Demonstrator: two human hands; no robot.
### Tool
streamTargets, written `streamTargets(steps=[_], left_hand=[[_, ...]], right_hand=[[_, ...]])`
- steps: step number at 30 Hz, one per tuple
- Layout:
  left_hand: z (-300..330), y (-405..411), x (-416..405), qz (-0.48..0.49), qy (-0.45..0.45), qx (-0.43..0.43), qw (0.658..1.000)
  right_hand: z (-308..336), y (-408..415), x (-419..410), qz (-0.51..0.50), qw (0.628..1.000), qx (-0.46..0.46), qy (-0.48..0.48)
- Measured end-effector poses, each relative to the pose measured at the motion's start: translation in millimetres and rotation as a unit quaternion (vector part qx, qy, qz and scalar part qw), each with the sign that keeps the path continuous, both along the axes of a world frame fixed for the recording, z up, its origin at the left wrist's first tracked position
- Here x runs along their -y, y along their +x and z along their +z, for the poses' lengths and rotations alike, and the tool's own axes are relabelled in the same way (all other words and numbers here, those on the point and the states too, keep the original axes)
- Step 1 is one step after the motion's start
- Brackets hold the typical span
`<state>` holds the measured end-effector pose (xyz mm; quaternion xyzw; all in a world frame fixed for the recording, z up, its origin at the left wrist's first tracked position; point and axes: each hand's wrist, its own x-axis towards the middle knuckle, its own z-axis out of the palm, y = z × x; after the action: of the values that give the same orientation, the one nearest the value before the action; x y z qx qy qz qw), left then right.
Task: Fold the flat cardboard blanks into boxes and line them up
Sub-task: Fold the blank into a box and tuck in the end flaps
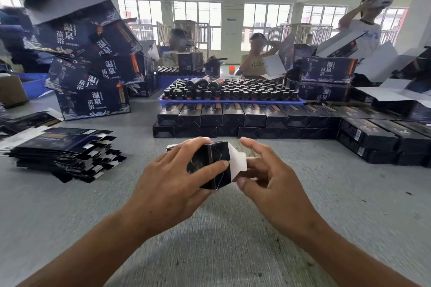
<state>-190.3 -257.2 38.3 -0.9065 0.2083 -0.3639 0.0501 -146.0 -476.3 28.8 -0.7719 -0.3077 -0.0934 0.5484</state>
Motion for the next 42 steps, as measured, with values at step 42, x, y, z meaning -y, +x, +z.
streamTargets(steps=[42], left_hand=[[-7.1,-2.1,19.4,-0.041,-0.098,-0.01,0.994]], right_hand=[[4.0,-1.6,-4.5,-0.036,0.994,-0.073,0.07]])
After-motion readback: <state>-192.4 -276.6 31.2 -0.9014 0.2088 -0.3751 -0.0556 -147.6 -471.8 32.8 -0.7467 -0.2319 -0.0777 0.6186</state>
